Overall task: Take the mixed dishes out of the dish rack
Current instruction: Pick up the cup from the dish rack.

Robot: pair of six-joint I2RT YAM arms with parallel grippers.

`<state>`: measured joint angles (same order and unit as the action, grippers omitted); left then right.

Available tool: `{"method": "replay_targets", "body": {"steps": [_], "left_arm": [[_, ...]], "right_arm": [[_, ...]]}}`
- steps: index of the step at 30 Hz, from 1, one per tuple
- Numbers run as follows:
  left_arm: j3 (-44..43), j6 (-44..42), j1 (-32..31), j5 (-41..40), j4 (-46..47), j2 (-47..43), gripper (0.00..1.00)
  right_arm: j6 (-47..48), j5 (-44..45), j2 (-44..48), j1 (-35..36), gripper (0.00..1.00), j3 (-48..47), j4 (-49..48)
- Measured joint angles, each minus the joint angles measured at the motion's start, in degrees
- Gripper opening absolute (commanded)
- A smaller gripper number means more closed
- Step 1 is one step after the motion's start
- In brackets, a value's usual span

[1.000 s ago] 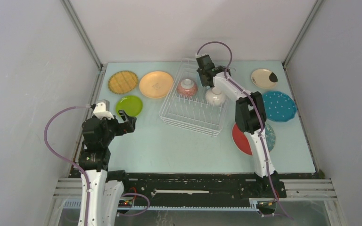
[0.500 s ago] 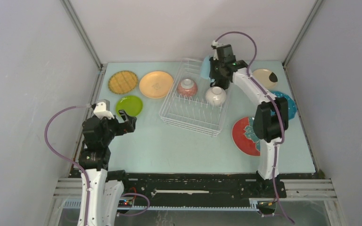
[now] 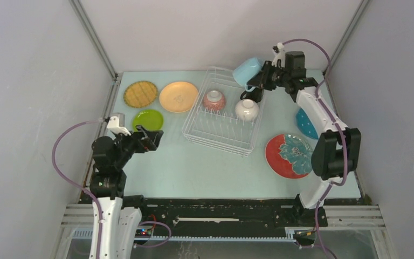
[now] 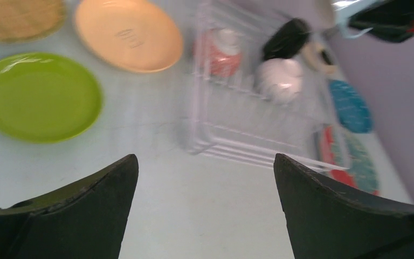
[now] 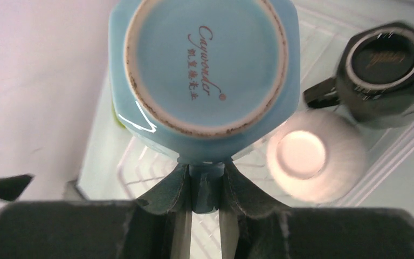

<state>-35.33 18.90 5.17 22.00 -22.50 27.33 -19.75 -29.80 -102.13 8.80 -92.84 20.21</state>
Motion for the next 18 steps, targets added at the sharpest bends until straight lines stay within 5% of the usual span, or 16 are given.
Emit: {"method": "replay_targets", "body": {"steps": [8,18], "left_arm": [[0.66,20.50,-2.93,18.29,23.26,7.23,1.00],[3.63,30.18,-31.23,7.74,46.38,13.14,1.00]], "right_arm": [[-15.10,-22.51,9.31,-6.97,0.00,18.38,-18.14],[-37.59,-40.92,10.69,-5.92,0.00,33.40,-52.46]]}}
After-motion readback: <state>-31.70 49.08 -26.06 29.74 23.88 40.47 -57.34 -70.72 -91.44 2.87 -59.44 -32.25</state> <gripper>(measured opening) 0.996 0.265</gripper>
